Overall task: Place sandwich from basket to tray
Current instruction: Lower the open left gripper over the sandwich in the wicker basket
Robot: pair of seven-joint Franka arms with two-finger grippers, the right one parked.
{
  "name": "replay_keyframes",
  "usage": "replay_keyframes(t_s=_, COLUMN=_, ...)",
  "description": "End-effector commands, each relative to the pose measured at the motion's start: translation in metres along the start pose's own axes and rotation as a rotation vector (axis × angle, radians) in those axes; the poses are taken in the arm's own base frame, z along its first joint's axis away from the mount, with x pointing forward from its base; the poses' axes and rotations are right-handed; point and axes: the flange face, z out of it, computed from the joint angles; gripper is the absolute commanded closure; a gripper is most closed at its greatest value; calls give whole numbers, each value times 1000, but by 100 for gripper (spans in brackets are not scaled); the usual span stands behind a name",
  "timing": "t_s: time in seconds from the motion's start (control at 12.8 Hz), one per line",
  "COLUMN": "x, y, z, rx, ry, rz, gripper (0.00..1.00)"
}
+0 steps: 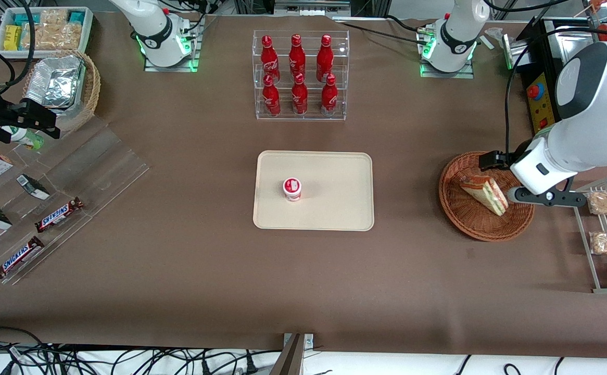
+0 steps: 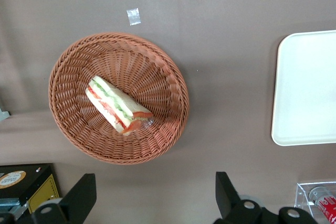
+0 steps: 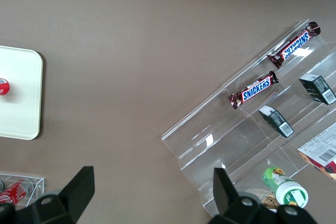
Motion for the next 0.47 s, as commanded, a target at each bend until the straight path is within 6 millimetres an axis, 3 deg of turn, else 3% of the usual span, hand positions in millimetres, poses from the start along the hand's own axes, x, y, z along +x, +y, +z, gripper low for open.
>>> replay_keyframes(t_s=0.0, x=6, y=-9, z=-6, rx=-24, ry=-3, rz=9, gripper=0)
replay_keyframes(t_s=0.39, x=7, y=-15, z=3, rx=-14, ry=-24, rz=-7, gripper=0)
